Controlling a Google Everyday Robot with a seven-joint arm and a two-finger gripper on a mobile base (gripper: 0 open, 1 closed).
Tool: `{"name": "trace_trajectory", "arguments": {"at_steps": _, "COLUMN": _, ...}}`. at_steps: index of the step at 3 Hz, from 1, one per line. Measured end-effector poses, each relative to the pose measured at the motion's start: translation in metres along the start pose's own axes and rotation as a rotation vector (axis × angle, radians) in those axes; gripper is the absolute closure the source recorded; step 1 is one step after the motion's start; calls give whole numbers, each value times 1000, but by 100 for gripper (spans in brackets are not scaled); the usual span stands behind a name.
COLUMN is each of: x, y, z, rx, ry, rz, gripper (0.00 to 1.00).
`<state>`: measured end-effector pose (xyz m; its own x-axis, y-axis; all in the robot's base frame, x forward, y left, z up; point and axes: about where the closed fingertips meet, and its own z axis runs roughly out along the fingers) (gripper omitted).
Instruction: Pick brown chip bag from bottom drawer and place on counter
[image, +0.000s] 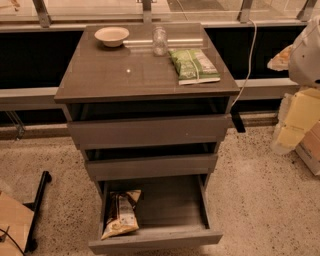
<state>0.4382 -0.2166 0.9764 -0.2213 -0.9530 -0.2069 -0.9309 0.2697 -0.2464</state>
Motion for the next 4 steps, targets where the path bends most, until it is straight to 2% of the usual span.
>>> {"name": "trace_trajectory", "arguments": {"at_steps": 1, "x": 0, "y": 0, "z": 0, "rx": 0, "ry": 0, "rz": 0, "gripper": 0}}
{"name": "trace_trajectory", "arguments": {"at_steps": 2, "x": -7, "y": 3, "z": 8, "rx": -12, "ry": -24, "rz": 60, "gripper": 0}}
{"name": "trace_trajectory", "arguments": {"at_steps": 3, "x": -27, "y": 15, "z": 36, "rx": -45, "ry": -106, "rz": 202, "gripper": 0}}
{"name": "trace_trajectory", "arguments": {"at_steps": 4, "x": -45, "y": 18, "z": 76, "rx": -93, "ry": -151, "rz": 325, "gripper": 0}}
